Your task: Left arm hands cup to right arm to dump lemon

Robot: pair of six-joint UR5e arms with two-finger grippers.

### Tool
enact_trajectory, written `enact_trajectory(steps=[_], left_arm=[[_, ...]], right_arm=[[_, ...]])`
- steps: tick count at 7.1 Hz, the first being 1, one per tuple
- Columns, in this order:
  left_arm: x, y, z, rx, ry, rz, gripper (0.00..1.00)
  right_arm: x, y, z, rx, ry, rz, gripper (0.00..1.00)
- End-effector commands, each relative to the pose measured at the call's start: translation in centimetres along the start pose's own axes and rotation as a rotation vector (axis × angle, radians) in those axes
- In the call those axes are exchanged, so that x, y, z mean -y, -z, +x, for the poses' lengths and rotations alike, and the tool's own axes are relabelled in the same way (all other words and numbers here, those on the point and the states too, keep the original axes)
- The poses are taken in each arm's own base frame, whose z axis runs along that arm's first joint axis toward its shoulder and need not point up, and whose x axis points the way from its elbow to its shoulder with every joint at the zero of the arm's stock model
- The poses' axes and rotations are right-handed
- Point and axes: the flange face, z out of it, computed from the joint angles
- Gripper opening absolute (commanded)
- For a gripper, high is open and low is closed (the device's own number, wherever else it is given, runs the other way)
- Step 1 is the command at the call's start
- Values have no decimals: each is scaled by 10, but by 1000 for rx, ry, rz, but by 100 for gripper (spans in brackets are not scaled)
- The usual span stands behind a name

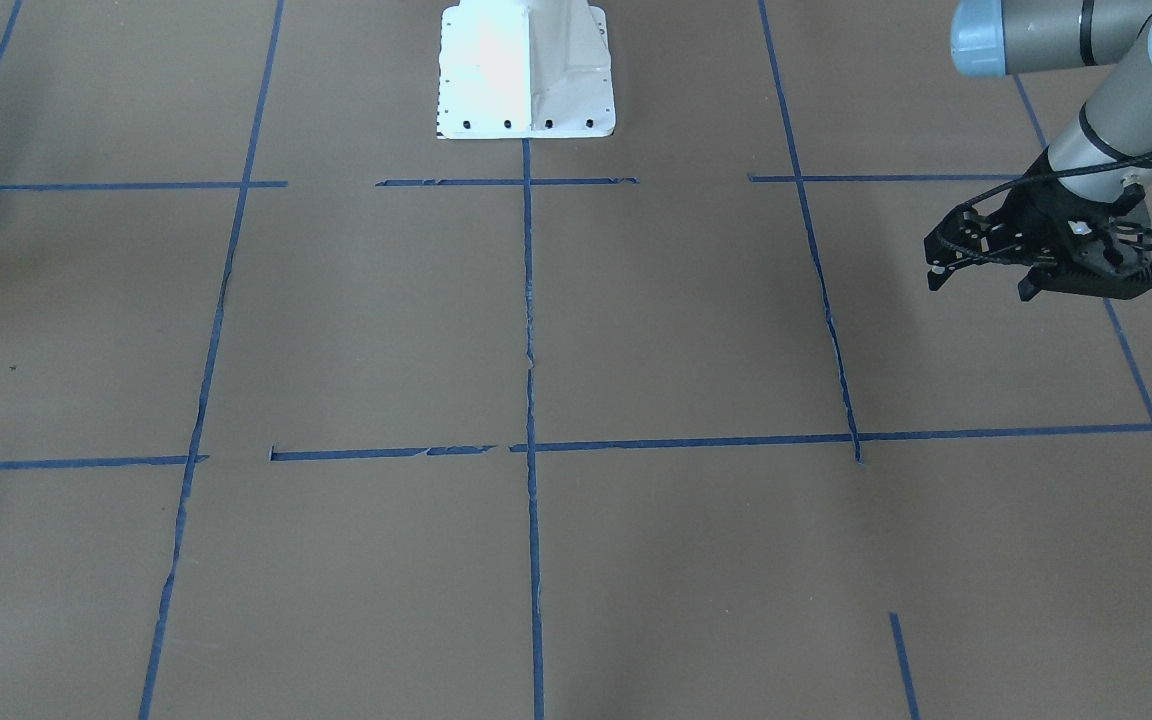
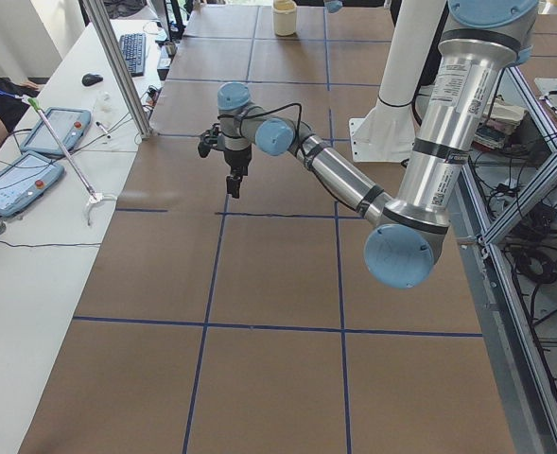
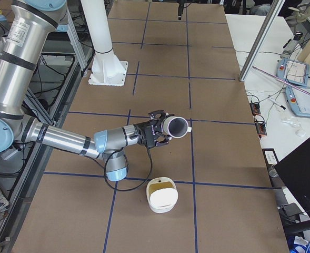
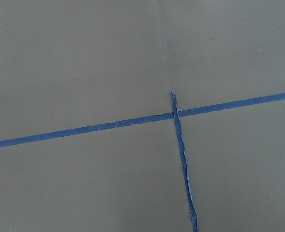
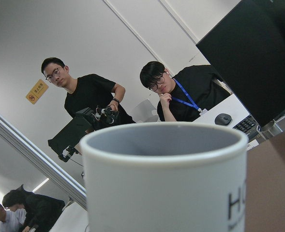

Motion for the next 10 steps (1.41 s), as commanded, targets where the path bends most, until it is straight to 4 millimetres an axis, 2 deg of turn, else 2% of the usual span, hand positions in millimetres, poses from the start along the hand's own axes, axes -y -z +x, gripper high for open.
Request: enact_trajectory(steps=[1,2,3,4,5,6,7,8,9,10], left_arm=[[-1,-1,2,-3,-4,-3,100],[0,-2,6,-4,-6,-3,100],[2,-1,9,-8,-10,-2,100],[3,0,11,-10,-7,-6,100],[8,1,19,-17,12,-5,100],[10,-4,44,-31,42,-15,100],[24,-8,73,-46,72,-18,100],[41,-11,96,-55,101,-21,100],[58,-7,121,-73,160,-12,95],[65,0,150,-98,236,-6,88]], right_arm=[[-14,-74,-50,-28,291,-144,1],[-35,-109,-61,-28,412,-216,0],[-62,-152,-87,0,462,-271,0],[-91,-195,-119,37,508,-322,0],[-125,-250,-172,62,517,-347,1],[-185,-276,-220,82,506,-302,0],[-267,-293,-274,53,503,-212,0],[-311,-322,-323,22,572,-203,1],[-336,-343,-351,-33,626,-193,3],[-368,-355,-364,-121,698,-136,6]])
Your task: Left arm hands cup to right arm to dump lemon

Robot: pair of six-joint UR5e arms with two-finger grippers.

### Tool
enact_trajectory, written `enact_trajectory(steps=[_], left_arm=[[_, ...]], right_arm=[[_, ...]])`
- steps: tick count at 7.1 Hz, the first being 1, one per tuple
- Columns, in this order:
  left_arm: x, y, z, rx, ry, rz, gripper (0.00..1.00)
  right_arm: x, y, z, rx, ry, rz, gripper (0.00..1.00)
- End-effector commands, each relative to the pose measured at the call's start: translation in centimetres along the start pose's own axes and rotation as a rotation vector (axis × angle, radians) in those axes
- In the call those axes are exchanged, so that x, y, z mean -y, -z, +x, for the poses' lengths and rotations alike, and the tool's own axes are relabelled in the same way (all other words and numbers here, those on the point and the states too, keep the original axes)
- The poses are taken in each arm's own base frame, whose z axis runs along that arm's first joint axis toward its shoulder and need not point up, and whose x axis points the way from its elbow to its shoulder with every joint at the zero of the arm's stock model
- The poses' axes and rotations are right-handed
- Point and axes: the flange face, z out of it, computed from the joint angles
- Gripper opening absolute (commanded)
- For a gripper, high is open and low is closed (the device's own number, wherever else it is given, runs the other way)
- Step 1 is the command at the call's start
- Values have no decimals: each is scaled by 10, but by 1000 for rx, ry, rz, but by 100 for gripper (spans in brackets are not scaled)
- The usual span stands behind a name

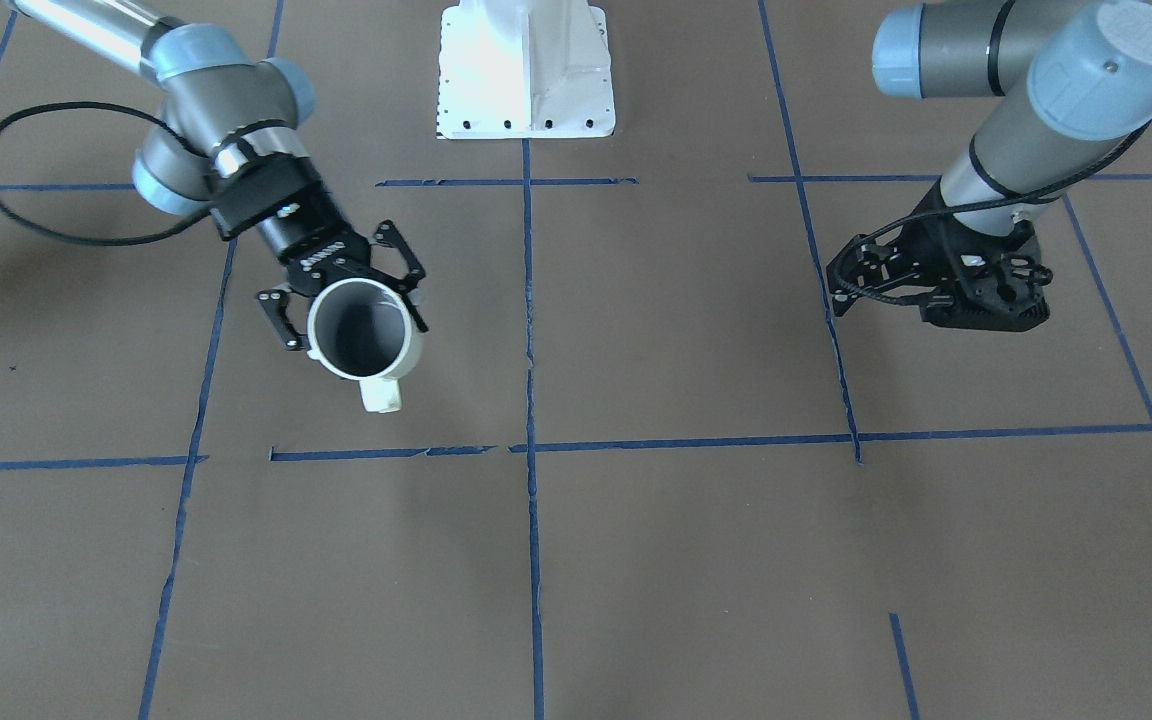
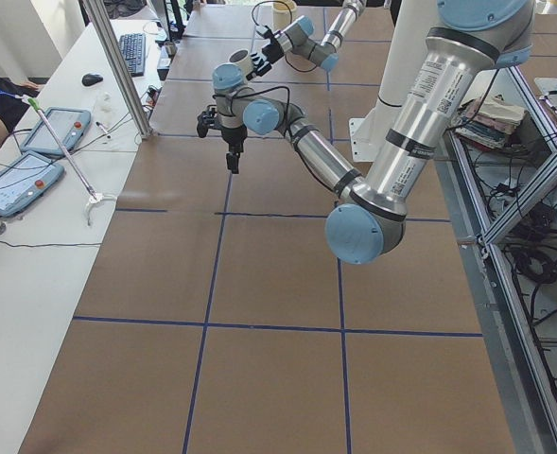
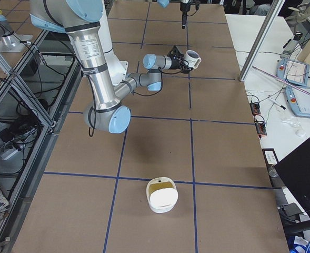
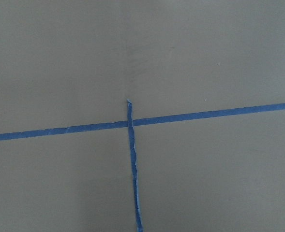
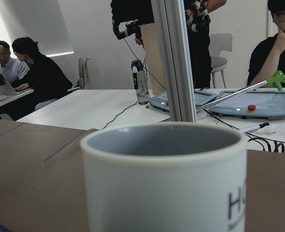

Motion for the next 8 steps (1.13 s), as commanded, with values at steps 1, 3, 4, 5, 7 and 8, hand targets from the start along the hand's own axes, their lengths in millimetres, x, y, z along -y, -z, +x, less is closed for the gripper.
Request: enact_trajectory(steps=[1,3,4,5,7,8], left_arm=[[7,15,55,-50,106,18,86],[9,35,87,-86,128,36,86],[9,40,93,-93,128,38,86],[5,41,104,-103,155,33,86],[-11,39,145,-140,195,9,85],[-16,40,156,-150,206,3,84]], right_arm=[[-29,-41,-72,-166,134,47,15],[-32,-67,-97,-212,157,69,21],[-30,-67,-99,-213,238,63,29],[-33,-66,-108,-208,329,50,34],[-41,-64,-120,-192,352,36,34],[-43,-60,-139,-169,345,34,34]])
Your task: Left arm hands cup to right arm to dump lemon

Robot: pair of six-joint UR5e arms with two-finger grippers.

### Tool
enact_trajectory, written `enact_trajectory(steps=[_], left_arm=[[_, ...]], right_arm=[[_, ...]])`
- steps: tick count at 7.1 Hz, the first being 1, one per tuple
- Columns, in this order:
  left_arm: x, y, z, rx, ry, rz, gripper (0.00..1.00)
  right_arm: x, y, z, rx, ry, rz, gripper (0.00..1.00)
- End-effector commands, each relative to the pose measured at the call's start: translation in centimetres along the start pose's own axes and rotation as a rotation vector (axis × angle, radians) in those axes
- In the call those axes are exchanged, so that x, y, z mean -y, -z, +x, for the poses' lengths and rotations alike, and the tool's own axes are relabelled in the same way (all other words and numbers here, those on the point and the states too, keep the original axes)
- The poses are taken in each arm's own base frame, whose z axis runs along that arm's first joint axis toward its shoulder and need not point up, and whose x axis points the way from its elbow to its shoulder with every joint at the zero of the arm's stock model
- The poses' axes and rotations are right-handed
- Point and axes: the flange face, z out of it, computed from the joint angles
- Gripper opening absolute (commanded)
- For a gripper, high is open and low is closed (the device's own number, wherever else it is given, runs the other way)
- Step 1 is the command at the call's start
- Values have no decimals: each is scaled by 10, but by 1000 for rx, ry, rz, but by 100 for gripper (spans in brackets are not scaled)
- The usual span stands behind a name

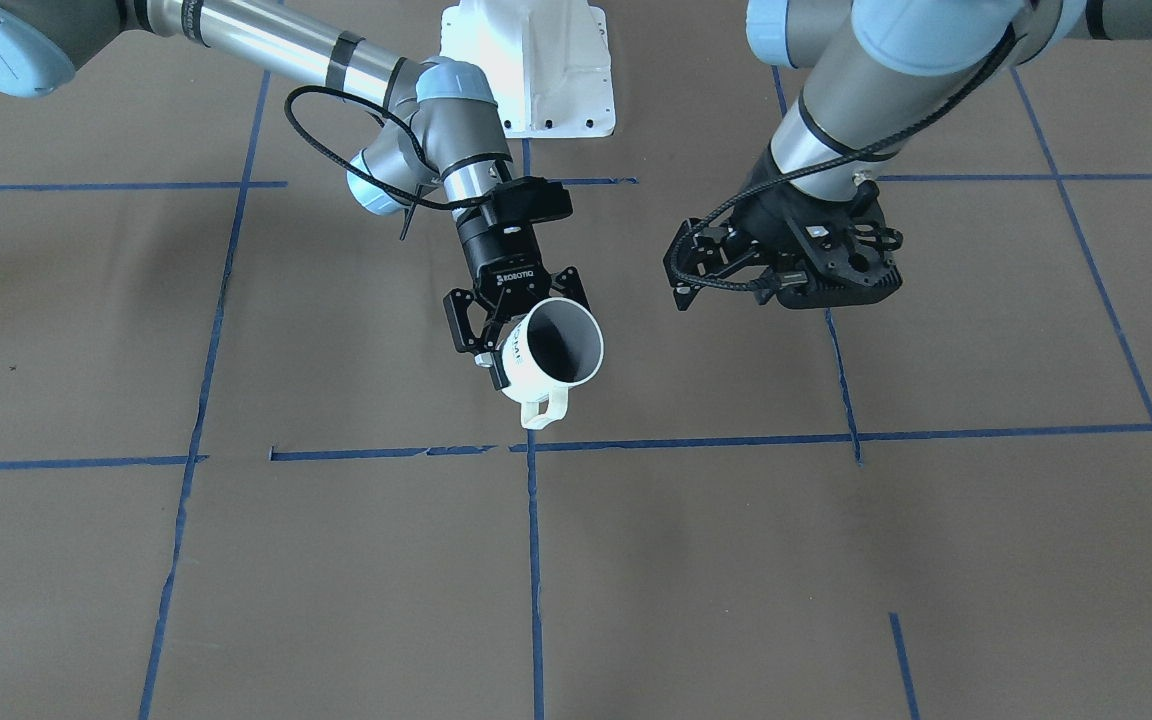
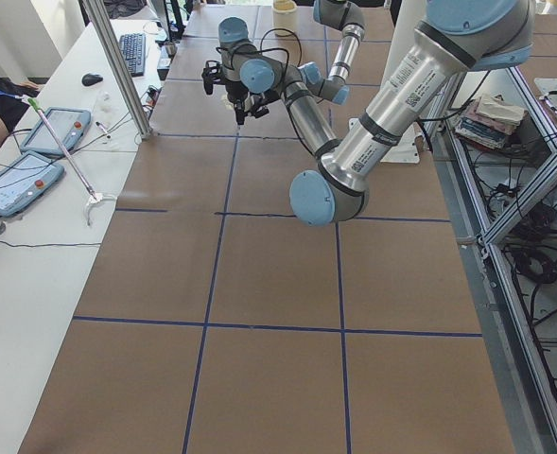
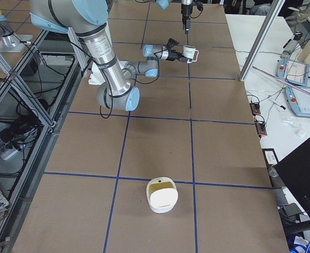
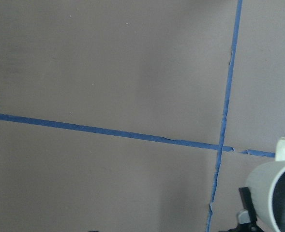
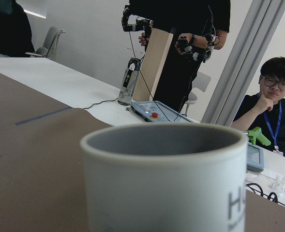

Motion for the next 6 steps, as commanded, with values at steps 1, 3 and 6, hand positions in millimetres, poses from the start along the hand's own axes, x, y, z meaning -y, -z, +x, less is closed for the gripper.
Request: enact_trajectory(steps=[1,3,6], left_arm=[[-16,-1,26,-25,28,-15,84],[-18,-8,30,-18,46,-25,83],[-34,-29,36,-4,47,-57,73]], right_arm=[[5,19,-33,28,-6,7,35],[5,32,-47,18,-17,25,37],[5,36,-50,18,-21,27,39]])
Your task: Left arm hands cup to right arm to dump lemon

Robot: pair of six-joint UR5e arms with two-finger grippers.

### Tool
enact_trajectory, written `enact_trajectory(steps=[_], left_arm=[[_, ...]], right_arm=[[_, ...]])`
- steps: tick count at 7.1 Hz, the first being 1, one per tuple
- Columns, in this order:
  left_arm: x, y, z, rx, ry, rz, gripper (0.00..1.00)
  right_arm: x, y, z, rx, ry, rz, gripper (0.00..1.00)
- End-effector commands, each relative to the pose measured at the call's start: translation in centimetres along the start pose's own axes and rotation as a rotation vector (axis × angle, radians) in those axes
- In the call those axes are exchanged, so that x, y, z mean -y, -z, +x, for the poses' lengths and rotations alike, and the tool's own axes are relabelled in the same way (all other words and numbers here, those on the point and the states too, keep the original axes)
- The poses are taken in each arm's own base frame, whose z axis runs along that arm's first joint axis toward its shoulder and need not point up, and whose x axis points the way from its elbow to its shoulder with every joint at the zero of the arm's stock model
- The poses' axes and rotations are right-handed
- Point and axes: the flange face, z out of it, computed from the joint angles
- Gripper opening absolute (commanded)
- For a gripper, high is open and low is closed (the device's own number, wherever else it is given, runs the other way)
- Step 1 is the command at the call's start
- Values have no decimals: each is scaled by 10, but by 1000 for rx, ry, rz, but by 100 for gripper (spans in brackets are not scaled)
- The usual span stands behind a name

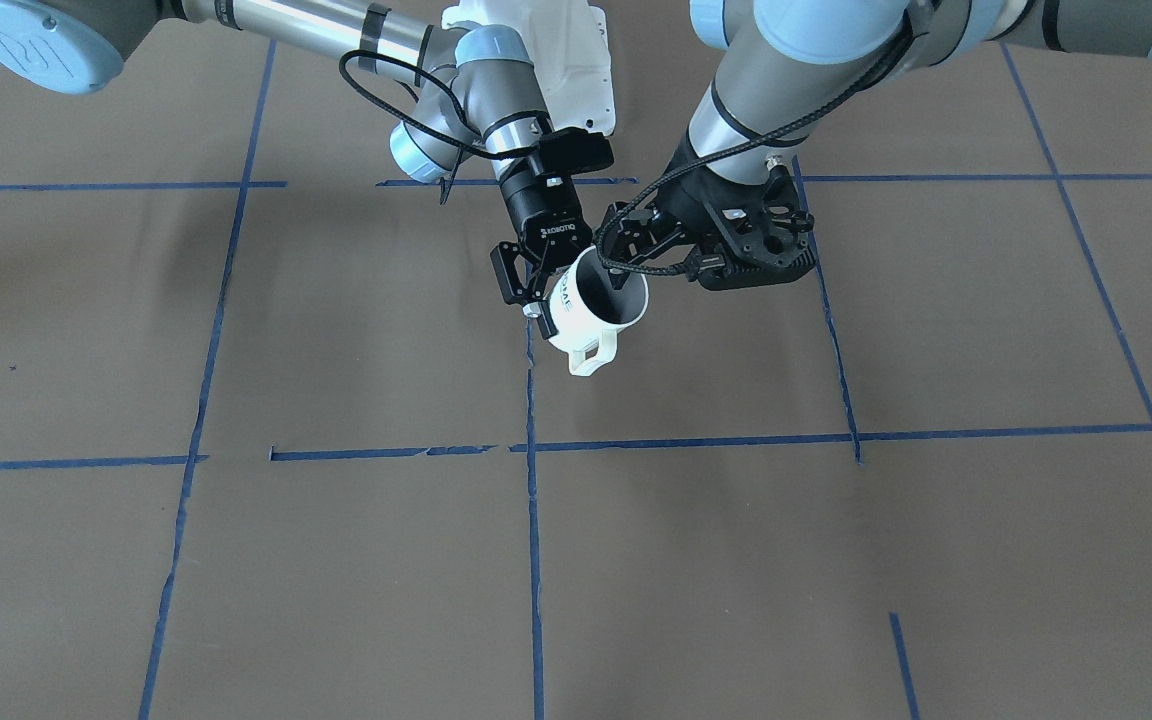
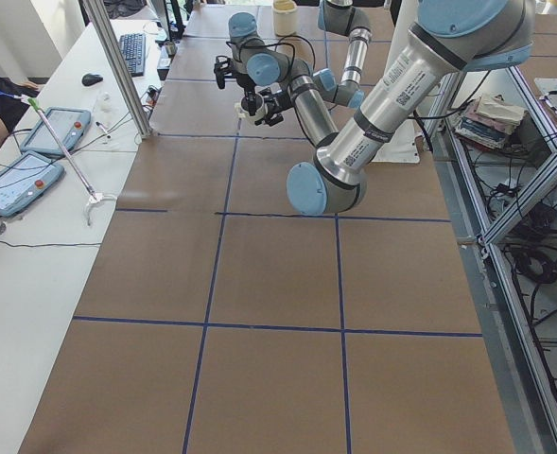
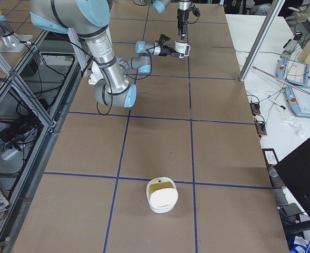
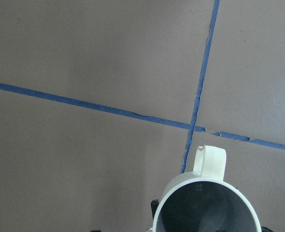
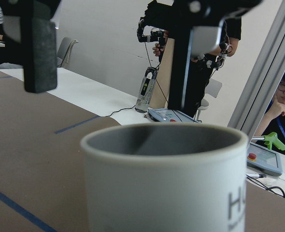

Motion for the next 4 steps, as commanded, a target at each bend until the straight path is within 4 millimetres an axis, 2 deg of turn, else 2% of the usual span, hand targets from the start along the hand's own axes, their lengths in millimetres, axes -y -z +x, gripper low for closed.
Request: enact_trajectory(steps=[1,3,4], left_arm=[[-12,-14,3,-3,-6,-19,65],[-11,-14,3,-4,14,-17,56],[-11,-15,2,-2,16,-18,55]], right_arm=[[3,2,-2,2,-6,4,40],[0,8,-5,17,-24,13,40],[-2,14,-8,6,-35,27,41]])
